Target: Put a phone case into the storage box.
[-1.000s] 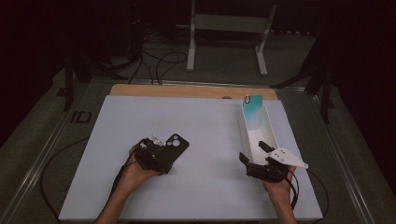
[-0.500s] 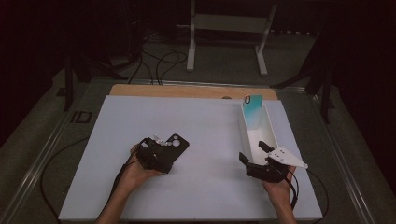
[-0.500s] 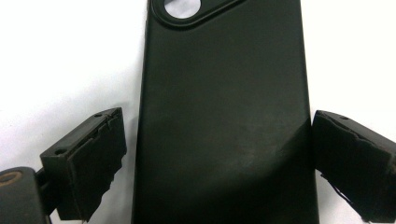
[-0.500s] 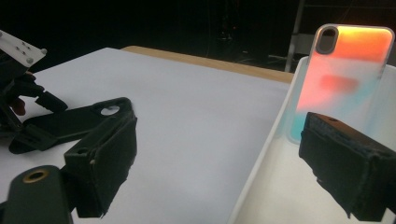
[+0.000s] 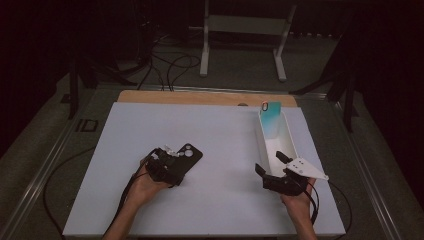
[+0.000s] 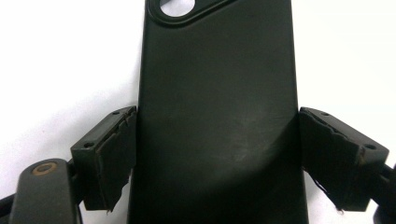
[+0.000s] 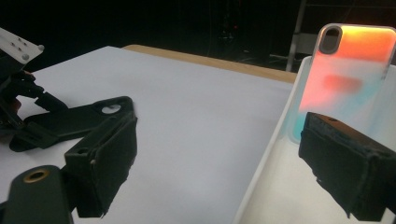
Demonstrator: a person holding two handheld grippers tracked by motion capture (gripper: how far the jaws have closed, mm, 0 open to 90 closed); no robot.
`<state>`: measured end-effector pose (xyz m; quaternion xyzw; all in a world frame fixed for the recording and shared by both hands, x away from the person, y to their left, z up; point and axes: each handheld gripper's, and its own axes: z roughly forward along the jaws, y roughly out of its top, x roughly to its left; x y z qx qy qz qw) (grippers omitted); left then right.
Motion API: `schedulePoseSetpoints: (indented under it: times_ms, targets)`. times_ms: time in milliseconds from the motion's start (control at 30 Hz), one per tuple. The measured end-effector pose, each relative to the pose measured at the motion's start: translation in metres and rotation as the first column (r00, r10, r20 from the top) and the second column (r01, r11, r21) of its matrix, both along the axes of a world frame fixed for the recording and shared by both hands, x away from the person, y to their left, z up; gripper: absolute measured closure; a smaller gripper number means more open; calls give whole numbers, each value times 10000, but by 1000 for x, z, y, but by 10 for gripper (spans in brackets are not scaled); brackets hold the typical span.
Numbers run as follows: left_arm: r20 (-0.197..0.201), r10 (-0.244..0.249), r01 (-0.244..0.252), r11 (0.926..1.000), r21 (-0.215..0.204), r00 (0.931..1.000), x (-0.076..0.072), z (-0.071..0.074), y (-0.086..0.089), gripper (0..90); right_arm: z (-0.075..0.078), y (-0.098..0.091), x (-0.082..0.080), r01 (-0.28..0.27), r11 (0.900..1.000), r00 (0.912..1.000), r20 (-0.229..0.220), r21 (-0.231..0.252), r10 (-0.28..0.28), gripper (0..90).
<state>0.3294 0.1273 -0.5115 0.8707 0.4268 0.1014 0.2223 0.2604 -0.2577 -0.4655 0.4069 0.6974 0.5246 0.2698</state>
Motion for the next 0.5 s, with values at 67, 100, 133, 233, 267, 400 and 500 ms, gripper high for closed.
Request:
schedulePoseSetpoints:
  times_ms: [67, 100, 133, 233, 267, 400, 500]
  targets:
    - [6, -5, 5, 10000, -15, 10000, 0, 0, 0, 167, 0, 0, 0, 5, 10000, 10000, 2, -8, -5, 113]
    - [38, 15, -14, 10000, -55, 10000, 0, 0, 1, 168, 0, 0, 0, 7, 10000, 10000, 15, 9, -7, 114]
    - [38, 15, -14, 10000, -55, 10000, 0, 0, 1, 168, 0, 0, 0, 3, 10000, 10000, 9, 19, -3, 113]
    - [106, 147, -146, 9998, -151, 9998, 0, 0, 1, 168, 0, -1, 0, 8, 10000, 10000, -1, 9, -8, 113]
    - [190, 185, -181, 9996, -199, 9996, 0, 0, 1, 167, 1, -1, 0, 10, 10000, 10000, -20, 37, -10, 113]
    - [632, 269, -242, 9987, -438, 9976, -5, 8, 1, 166, 1, 0, 0, 34, 10000, 10000, -12, 24, -34, 113]
    - [918, 399, -342, 9974, -628, 9950, -7, 13, 4, 165, 1, 0, 1, -11, 10000, 10000, -68, 54, 11, 113]
